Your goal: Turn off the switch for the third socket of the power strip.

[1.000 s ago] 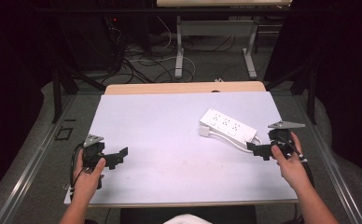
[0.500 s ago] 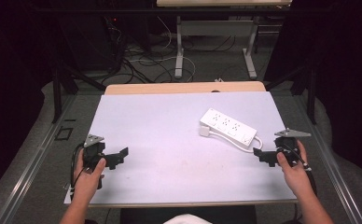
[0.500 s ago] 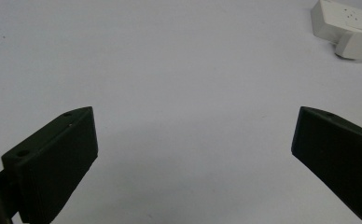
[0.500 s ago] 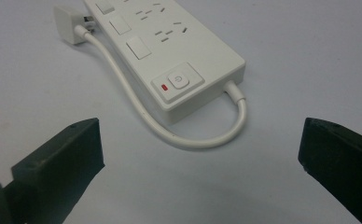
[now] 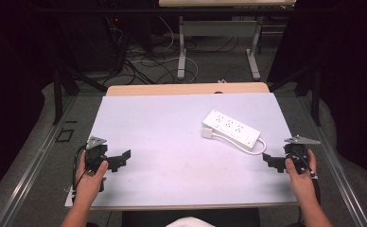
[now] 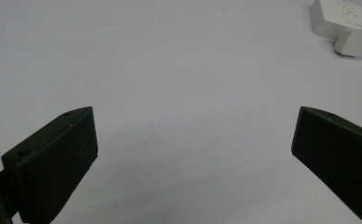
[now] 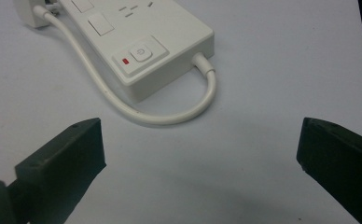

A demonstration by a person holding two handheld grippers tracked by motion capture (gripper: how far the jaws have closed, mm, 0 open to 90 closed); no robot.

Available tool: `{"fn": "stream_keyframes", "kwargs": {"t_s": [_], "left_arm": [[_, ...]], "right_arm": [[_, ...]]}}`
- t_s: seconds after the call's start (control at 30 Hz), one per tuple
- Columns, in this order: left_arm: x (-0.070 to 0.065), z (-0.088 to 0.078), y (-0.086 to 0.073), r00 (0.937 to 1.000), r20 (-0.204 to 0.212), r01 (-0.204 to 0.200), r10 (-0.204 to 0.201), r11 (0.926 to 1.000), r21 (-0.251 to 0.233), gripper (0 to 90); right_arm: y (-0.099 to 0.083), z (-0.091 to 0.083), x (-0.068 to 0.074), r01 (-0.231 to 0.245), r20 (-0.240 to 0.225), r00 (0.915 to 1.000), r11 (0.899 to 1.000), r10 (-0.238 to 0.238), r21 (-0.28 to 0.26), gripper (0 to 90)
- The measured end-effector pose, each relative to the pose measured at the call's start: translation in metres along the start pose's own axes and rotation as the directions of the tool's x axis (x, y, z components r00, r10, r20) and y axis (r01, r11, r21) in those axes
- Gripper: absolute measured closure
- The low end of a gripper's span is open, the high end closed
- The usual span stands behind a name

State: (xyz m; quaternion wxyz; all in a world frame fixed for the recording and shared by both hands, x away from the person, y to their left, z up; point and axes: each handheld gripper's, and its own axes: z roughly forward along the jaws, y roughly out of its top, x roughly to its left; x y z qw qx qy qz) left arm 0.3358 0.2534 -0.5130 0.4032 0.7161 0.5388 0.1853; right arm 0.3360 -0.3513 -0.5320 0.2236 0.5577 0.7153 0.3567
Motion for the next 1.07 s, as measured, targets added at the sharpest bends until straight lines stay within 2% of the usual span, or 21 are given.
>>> {"fn": "stream_keyframes", "kwargs": {"t_s": [0.37, 0.57, 0.63, 0.87, 1.07], "left_arm": [[0.000, 0.002, -0.001, 1.0000, 0.004, -0.002, 0.002, 1.0000, 0.000, 0.3], [0.000, 0.003, -0.002, 1.0000, 0.007, -0.004, 0.004, 0.9999, 0.013, 0.3], [-0.001, 0.005, -0.003, 1.0000, 0.001, -0.001, 0.001, 1.0000, -0.005, 0.3], [0.000, 0.005, -0.003, 1.0000, 0.002, -0.001, 0.001, 1.0000, 0.004, 0.3], [0.001, 0.004, -0.002, 1.0000, 0.000, -0.006, 0.006, 0.9999, 0.016, 0.3]], "right_arm": [[-0.009, 0.003, -0.008, -0.045, 0.008, 0.9990, 0.999, 0.045, 0.008, 0.5], [-0.011, 0.005, -0.008, -0.043, 0.015, 0.9990, 0.999, 0.042, 0.014, 0.5], [-0.012, 0.005, -0.007, -0.040, 0.015, 0.9991, 0.999, 0.039, 0.016, 0.5], [-0.012, 0.004, -0.005, -0.056, 0.008, 0.9984, 0.998, 0.056, 0.019, 0.5], [-0.012, 0.004, -0.005, -0.037, 0.004, 0.9993, 0.999, 0.037, 0.019, 0.5]]}}
